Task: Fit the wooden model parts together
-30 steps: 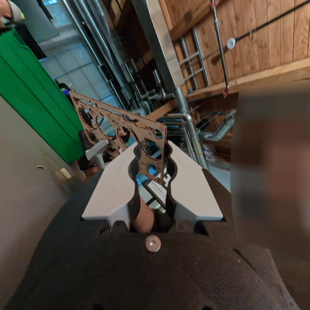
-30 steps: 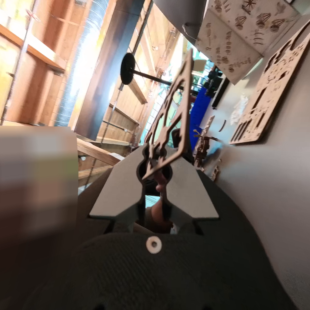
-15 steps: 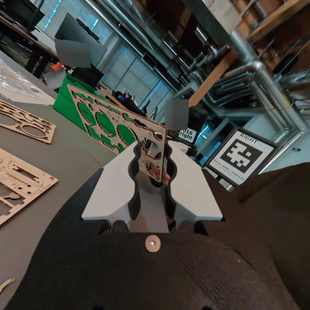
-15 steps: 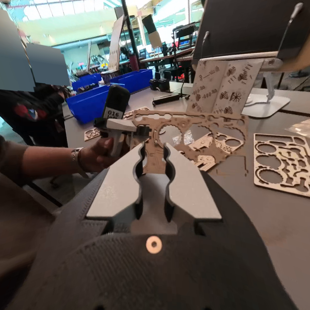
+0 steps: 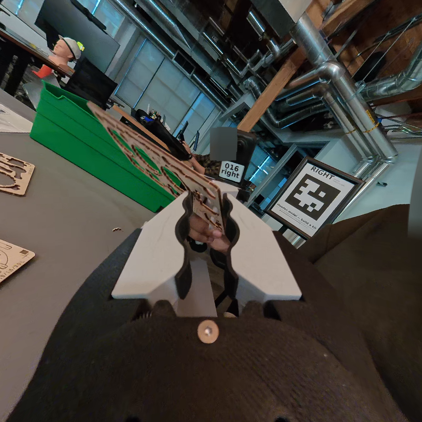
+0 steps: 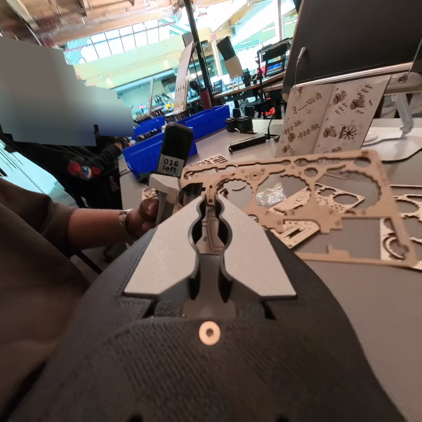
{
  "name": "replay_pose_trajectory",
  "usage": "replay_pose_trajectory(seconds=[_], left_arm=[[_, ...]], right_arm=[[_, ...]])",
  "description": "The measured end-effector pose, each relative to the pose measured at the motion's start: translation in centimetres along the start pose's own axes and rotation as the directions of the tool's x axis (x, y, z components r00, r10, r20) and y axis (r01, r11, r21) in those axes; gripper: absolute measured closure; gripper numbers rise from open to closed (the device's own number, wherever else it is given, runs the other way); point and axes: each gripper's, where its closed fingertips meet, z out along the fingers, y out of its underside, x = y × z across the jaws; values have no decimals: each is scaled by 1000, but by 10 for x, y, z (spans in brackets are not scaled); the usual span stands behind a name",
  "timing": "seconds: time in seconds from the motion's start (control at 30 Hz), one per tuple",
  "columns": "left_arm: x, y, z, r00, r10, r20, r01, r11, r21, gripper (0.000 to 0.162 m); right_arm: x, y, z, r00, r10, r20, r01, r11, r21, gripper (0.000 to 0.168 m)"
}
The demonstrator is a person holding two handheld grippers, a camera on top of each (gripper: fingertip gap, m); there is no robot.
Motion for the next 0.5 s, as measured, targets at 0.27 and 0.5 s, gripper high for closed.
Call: replay_pose_trajectory(seconds=[0.27, 0.5], left_arm=[[-9, -6, -5, 998, -35, 43, 34, 999, 23, 161], [-24, -6, -5, 984, -61, 165, 54, 997, 47, 162]], right_arm=[[15, -18, -16, 929, 336, 157, -361, 918, 168, 168], [20, 5, -3, 995, 67, -73, -66, 998, 15, 147]])
